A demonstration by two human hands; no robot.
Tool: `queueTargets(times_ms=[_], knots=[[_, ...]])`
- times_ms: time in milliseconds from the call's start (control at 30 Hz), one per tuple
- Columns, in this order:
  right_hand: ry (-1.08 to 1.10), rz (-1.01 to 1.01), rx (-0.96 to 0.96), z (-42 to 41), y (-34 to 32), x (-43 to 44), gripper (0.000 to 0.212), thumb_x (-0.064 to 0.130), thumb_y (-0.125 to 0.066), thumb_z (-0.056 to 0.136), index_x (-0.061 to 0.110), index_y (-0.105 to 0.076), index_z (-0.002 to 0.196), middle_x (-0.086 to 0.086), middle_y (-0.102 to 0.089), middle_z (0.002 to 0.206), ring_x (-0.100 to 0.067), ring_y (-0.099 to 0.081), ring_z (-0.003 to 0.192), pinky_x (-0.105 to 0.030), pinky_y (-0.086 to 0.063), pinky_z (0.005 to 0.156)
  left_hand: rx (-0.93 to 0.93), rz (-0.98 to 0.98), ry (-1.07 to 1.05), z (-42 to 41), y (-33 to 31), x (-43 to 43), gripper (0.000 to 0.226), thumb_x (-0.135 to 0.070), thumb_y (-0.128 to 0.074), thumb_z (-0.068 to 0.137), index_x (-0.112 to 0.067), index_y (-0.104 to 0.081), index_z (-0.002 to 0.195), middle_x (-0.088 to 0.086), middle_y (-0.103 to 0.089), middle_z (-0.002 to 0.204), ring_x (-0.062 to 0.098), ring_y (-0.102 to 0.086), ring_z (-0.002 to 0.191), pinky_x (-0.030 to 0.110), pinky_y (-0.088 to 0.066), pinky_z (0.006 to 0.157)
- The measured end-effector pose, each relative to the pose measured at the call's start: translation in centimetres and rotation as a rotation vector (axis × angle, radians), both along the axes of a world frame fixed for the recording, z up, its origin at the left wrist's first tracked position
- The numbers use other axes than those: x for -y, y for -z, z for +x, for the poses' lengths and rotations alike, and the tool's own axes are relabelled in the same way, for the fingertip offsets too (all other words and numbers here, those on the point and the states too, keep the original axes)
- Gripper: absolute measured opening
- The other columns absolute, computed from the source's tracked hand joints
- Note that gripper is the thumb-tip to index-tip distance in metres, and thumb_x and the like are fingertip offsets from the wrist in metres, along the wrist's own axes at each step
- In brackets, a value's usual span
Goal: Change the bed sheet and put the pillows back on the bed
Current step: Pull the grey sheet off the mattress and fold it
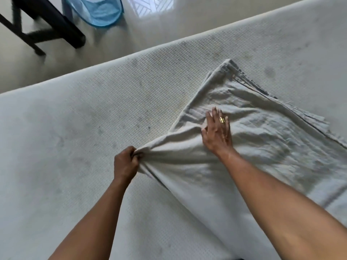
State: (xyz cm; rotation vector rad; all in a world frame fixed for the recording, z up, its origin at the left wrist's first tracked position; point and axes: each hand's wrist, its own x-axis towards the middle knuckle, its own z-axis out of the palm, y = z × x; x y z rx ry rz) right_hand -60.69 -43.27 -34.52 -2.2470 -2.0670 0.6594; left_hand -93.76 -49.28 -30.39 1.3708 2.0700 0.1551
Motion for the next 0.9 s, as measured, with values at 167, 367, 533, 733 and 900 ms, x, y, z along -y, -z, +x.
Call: queueTargets(times_ms=[167,367,533,733,900], knots=[[0.079,0.134,-0.095,-1.2,-1.6,6.9,0.044,0.023,-0.057,0.088,0.014,-0.057,0.131,-0.011,-0.054,0.139,-0.032,-0.051,0.13,-0.047,-0.04,0.108,0.343,-0.362,-0.385,-0.5,0.7,0.2,0.025,-0.032,-0.079,0.088,-0.01,-0.068,0.091,0.004,-0.069,0.087,0.021,-0.067,0.081,0.039,-0.062,0.066],[0.012,0.106,-0.135,-0.6,-1.5,6.7,0.026,0.032,-0.055,0.092,0.018,-0.064,0.112,-0.004,-0.064,0.112,-0.028,-0.061,0.104,-0.044,-0.047,0.093,0.001,-0.453,0.025,-2.7,1.3,-0.4,0.023,-0.035,-0.079,0.083,-0.014,-0.071,0.075,0.006,-0.071,0.071,0.031,-0.07,0.077,0.04,-0.055,0.069],[0.08,0.147,-0.045,4.1,-1.9,-6.9,0.047,0.008,-0.053,0.092,0.014,-0.055,0.139,-0.016,-0.054,0.138,-0.036,-0.056,0.12,-0.047,-0.055,0.094,0.059,-0.279,0.12,-0.7,1.6,-2.1,0.027,-0.051,-0.072,0.08,-0.026,-0.068,0.087,-0.007,-0.07,0.082,0.017,-0.066,0.082,0.036,-0.052,0.073],[-0.259,-0.02,0.144,5.2,-2.1,-18.3,0.065,0.001,-0.054,0.092,0.029,-0.044,0.15,-0.007,-0.04,0.155,-0.036,-0.049,0.137,-0.043,-0.045,0.106,0.172,-0.367,0.197,0.9,1.9,-4.3,0.032,-0.052,-0.059,0.063,-0.029,-0.071,0.082,-0.007,-0.07,0.08,0.014,-0.065,0.078,0.034,-0.05,0.068],[-0.361,-0.02,0.303,5.0,-3.7,-21.2,0.026,0.027,-0.061,0.095,0.012,-0.068,0.115,-0.019,-0.064,0.122,-0.04,-0.064,0.113,-0.04,-0.049,0.094,0.089,-0.483,0.385,-0.7,1.0,-3.8,0.027,-0.041,-0.069,0.066,-0.023,-0.069,0.086,-0.004,-0.07,0.082,0.014,-0.064,0.079,0.035,-0.054,0.072]])
